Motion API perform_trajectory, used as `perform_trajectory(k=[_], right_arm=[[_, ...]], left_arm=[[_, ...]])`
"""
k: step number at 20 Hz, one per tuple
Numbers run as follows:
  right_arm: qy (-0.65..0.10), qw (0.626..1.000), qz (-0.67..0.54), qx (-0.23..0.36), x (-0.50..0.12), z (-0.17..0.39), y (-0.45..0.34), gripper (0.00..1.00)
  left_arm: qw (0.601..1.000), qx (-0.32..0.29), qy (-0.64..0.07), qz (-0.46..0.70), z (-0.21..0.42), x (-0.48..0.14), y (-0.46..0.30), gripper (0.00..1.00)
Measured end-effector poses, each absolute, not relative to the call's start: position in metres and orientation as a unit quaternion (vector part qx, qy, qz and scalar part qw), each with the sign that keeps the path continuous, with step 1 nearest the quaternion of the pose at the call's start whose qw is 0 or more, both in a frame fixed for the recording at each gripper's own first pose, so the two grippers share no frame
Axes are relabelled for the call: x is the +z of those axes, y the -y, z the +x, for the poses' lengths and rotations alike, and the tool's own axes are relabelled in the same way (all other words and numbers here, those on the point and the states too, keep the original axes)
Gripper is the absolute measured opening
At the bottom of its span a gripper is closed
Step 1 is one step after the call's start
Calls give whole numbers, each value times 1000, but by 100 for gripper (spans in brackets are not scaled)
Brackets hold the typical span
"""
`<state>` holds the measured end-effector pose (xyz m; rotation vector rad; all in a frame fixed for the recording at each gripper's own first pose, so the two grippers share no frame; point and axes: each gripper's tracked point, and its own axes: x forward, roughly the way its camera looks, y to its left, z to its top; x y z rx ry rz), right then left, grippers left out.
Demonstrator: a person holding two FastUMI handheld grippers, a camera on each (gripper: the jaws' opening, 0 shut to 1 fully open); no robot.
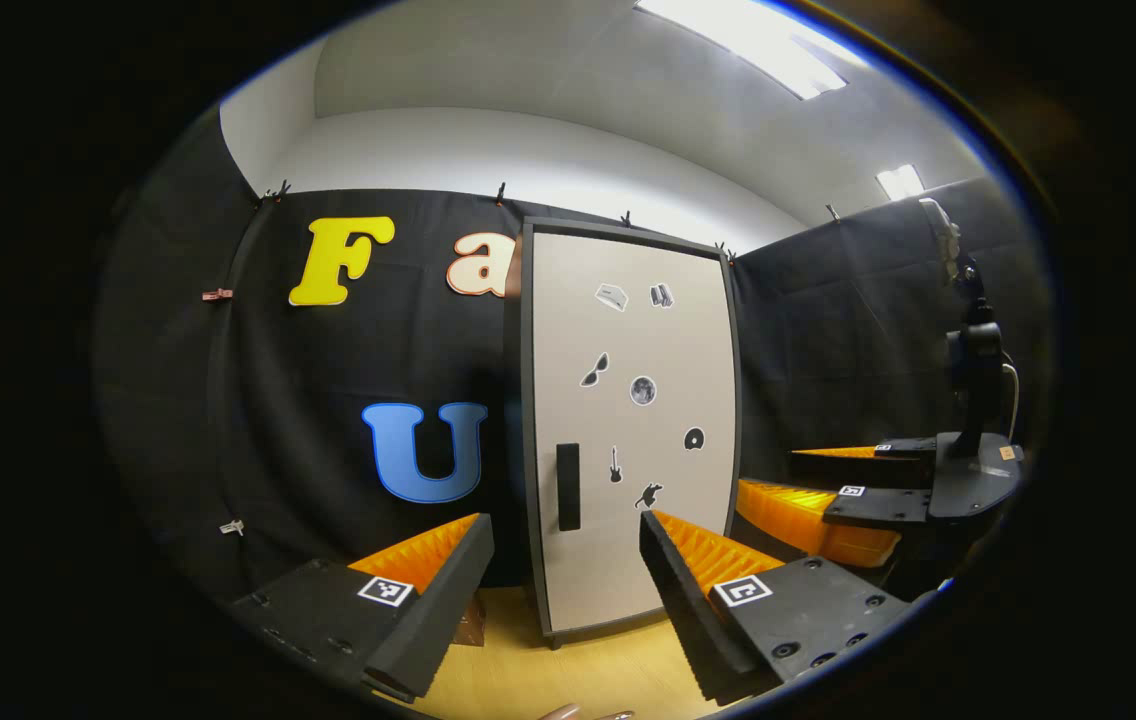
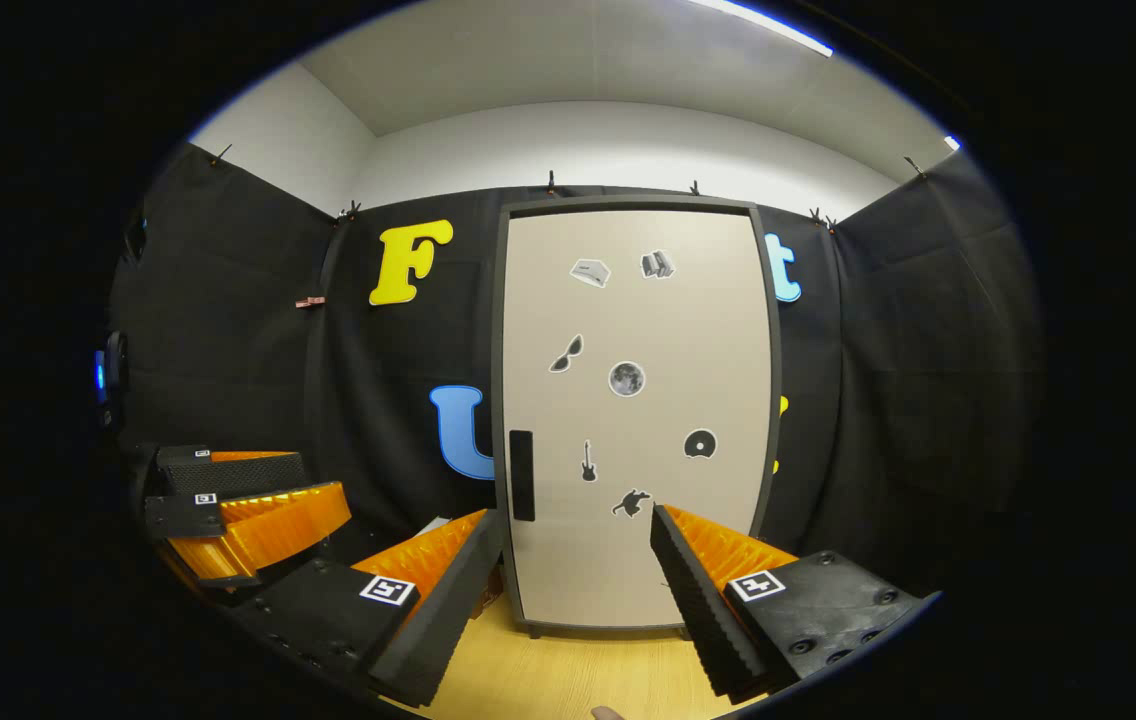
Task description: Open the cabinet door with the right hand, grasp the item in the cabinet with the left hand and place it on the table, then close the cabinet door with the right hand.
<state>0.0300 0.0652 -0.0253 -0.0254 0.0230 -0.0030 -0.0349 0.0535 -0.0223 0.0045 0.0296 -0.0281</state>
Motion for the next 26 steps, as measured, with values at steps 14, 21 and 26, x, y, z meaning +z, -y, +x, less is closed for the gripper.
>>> perform_trajectory(k=[14, 21, 26], right_arm=[[-28, 998, -2, 60, -72, 153, -115, 98], [-13, 999, -5, 38, -91, 217, -115, 97], [-18, 1000, -20, 13, -109, 246, -113, 97]], left_arm=[[1000, 30, -5, 2, -17, -34, -78, 93], [999, 50, -19, 9, -18, -47, -84, 93], [999, 45, -26, 9, -18, -56, -85, 93]])
